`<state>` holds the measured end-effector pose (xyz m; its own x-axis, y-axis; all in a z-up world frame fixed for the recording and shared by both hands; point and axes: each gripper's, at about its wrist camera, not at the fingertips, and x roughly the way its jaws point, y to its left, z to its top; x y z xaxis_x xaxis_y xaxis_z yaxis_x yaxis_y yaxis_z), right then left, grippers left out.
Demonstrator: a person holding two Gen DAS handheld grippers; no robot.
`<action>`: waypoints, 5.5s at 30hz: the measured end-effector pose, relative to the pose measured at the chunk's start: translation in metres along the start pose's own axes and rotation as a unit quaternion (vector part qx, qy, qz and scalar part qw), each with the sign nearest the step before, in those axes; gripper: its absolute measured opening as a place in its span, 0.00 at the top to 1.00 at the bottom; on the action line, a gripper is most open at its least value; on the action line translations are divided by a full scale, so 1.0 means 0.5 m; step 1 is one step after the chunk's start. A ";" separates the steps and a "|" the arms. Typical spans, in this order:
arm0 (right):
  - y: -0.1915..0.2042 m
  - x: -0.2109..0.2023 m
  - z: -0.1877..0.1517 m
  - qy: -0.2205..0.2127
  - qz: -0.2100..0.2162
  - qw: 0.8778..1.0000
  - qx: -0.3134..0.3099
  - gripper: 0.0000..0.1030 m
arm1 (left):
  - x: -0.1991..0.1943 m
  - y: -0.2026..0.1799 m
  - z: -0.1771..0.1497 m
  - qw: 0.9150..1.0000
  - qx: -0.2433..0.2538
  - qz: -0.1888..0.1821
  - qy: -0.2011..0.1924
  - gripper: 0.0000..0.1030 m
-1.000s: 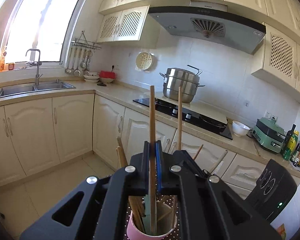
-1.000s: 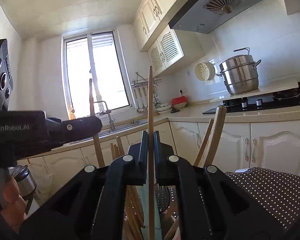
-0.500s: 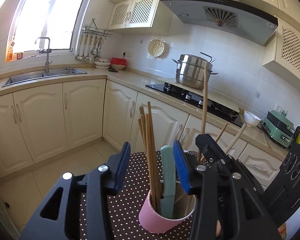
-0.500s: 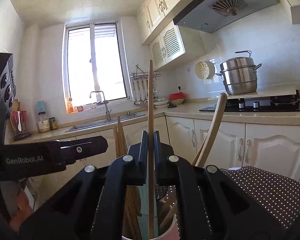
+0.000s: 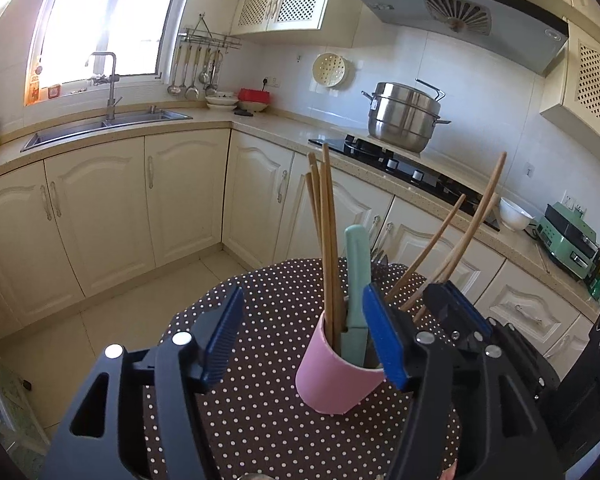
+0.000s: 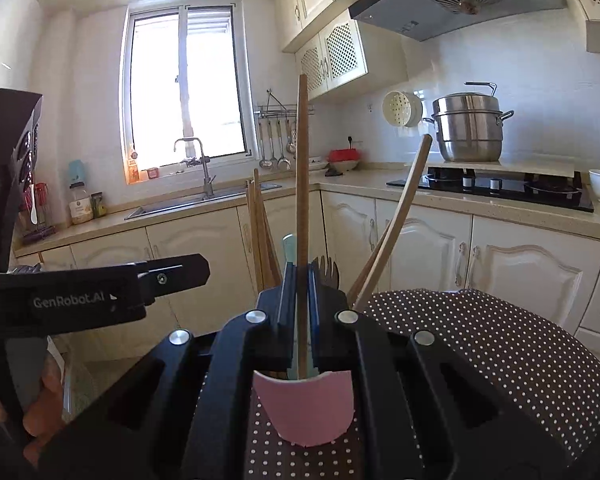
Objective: Organize utensils
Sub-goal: 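Lower the held chopstick into the pink cup and open the right tool, then move down and grasp the last wooden chopstick with the left tool, then grasp the metal spoon by its handle with the right tool while the left tool holds the chopstick, then lift the spoon and chopstick and carry both above the pink cup, then insert the chopstick into the pink cup and open the left tool while the right tool holds the spoon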
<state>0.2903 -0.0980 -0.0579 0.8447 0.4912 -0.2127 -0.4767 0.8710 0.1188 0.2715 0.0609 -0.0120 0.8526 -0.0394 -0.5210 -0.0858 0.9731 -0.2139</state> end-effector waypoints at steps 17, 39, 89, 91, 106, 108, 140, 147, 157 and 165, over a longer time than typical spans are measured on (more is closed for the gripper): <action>0.008 -0.141 -0.060 0.071 -0.044 0.996 0.002 0.77 | -0.039 -0.015 -0.171 0.982 0.021 -0.038 0.184 0.38; -0.022 -0.253 -0.179 0.193 -0.060 0.979 0.033 0.54 | -0.011 -0.147 -0.385 0.945 0.126 -0.004 0.301 0.82; 0.225 0.060 -0.228 0.437 0.099 0.874 -0.188 0.96 | -0.063 0.183 -0.255 0.979 -0.100 -0.003 0.177 0.95; 0.198 0.051 -0.226 0.417 0.093 0.887 -0.173 0.96 | -0.066 0.179 -0.244 0.981 -0.099 -0.006 0.169 0.95; 0.074 -0.058 -0.146 0.282 0.135 0.950 -0.026 0.96 | -0.083 0.097 -0.177 0.990 -0.045 -0.073 0.113 0.95; 0.053 -0.070 -0.138 0.269 0.143 0.952 -0.013 0.96 | -0.084 0.090 -0.169 0.990 -0.044 -0.085 0.108 0.95; -0.052 -0.135 0.061 0.097 0.128 0.986 0.046 0.96 | -0.115 -0.045 0.047 0.993 0.029 -0.077 -0.090 0.95; -0.058 -0.121 0.127 0.072 0.110 0.991 0.032 0.96 | -0.113 -0.068 0.088 0.978 0.029 -0.076 -0.190 0.95; -0.075 -0.058 0.122 0.076 0.080 0.993 0.031 0.96 | -0.016 -0.088 0.071 0.983 0.046 -0.073 -0.164 0.95; -0.071 -0.050 0.123 0.067 0.078 0.994 0.029 0.96 | 0.021 -0.078 0.047 0.988 0.059 -0.059 -0.127 0.79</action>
<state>0.3011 -0.1414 0.0029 0.7198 0.6185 -0.3151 -0.5806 0.7852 0.2150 0.2959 0.0276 0.0100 0.9564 -0.1103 -0.2706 0.0698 0.9854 -0.1551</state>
